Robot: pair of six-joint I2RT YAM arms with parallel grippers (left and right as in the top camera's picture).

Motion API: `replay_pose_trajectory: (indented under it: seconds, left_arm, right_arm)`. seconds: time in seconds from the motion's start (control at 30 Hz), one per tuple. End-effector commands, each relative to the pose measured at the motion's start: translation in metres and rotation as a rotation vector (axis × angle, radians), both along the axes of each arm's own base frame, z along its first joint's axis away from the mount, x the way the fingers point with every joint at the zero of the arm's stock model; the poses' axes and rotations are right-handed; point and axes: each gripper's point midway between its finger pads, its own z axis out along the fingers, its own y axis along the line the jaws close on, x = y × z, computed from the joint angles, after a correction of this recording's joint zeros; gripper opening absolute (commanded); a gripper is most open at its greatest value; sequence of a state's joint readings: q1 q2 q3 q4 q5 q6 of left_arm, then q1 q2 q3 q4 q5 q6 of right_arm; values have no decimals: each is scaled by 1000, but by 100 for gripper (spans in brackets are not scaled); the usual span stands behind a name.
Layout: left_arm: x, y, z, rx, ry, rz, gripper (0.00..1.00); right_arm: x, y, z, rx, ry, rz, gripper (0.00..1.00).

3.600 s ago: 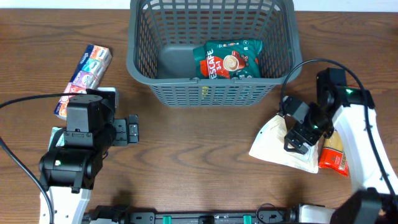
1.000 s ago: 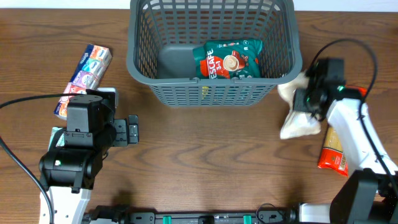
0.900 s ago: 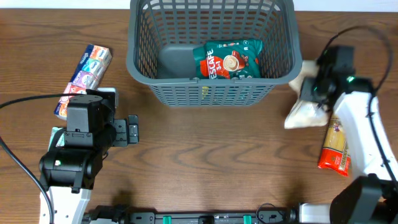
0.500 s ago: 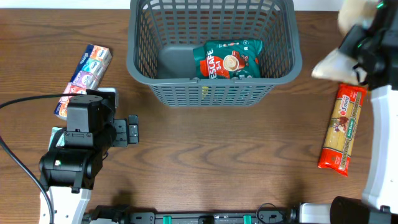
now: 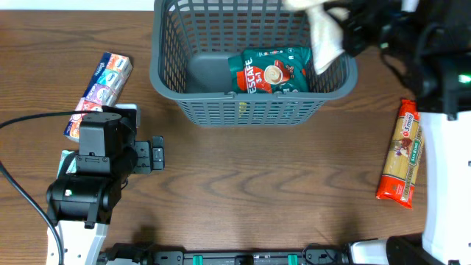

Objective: Pack container
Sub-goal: 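Carry the white pouch over the basket and release it inside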

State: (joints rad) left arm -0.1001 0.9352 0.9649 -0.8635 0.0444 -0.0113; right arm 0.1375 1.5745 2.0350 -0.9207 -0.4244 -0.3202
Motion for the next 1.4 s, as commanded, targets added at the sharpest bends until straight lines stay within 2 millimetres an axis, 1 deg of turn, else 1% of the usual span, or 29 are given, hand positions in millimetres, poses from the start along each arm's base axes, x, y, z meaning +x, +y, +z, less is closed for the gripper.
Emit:
replay_pose_trajectory:
  seconds: [0.0, 0.1, 0.23, 0.37, 0.4, 0.43, 0.5, 0.53, 0.6, 0.67, 0.73, 0.77, 0.8, 0.83, 0.87, 0.93, 1.0, 1.03, 1.07, 1.13, 1.2, 1.23, 1.27, 1.3, 1.33, 1.37]
  left_arm:
    - [2, 1, 8, 2, -19, 12, 99]
    - [1, 1, 7, 3, -14, 12, 98]
    - [0, 2, 7, 3, -12, 12, 99]
    - [0, 2, 7, 3, -12, 12, 98]
    - [0, 2, 7, 3, -12, 12, 99]
    - [0, 2, 7, 3, -12, 12, 99]
    - [0, 2, 7, 3, -12, 12, 98]
    - [0, 2, 7, 3, -12, 12, 99]
    - [0, 2, 7, 3, -11, 12, 98]
    - [0, 2, 7, 3, -10, 12, 99]
    - [-1, 2, 6, 3, -6, 12, 99]
    - [-1, 2, 6, 4, -4, 12, 99]
    - [-1, 2, 6, 4, -2, 12, 98]
    - [-2, 2, 5, 4, -1, 12, 98]
    - [-2, 2, 5, 5, 0, 12, 98]
    - [-2, 2, 5, 4, 1, 12, 99]
    - [-2, 2, 5, 4, 2, 12, 99]
    - [-2, 2, 5, 5, 2, 12, 99]
    - [-2, 2, 5, 5, 2, 12, 98]
    - [-2, 2, 5, 5, 2, 12, 98]
    - [-2, 2, 5, 5, 2, 12, 99]
    - [-2, 2, 5, 5, 2, 12, 99]
    - [-2, 2, 5, 5, 2, 12, 98]
    - [-2, 2, 5, 5, 2, 12, 98]
    - [-2, 2, 5, 5, 2, 12, 99]
    - [-2, 2, 5, 5, 2, 12, 99]
  right_arm:
    - [5, 41, -25, -211, -101, 243, 1]
    - [21, 63, -60, -306, -81, 300, 1]
    - [39, 95, -107, -320, -2, 369, 1]
    - [54, 134, -169, -336, 90, 443, 1]
    - [56, 142, -182, -341, 109, 460, 1]
    - [56, 152, -201, -348, 137, 481, 1]
    - [55, 167, -226, -358, 177, 513, 1]
    - [53, 176, -241, -366, 203, 533, 1]
    - [49, 187, -264, -377, 239, 560, 1]
    - [47, 194, -283, -391, 270, 574, 1]
    - [46, 196, -299, -408, 304, 568, 1]
    - [46, 195, -303, -410, 317, 559, 11]
    - [47, 194, -307, -413, 330, 549, 32]
    - [46, 193, -308, -412, 340, 543, 48]
    - [46, 193, -308, -409, 346, 538, 54]
    - [47, 192, -306, -401, 350, 528, 72]
    - [48, 189, -299, -384, 352, 507, 87]
    - [48, 189, -291, -377, 341, 499, 89]
    - [49, 187, -281, -371, 322, 494, 89]
    - [50, 183, -254, -356, 270, 481, 90]
    - [52, 178, -211, -333, 185, 462, 92]
    - [52, 174, -185, -319, 135, 442, 93]
    - [54, 166, -156, -302, 88, 397, 96]
    - [57, 157, -132, -282, 55, 339, 99]
    - [60, 140, -96, -243, 16, 241, 99]
    - [60, 122, -66, -202, -12, 151, 99]
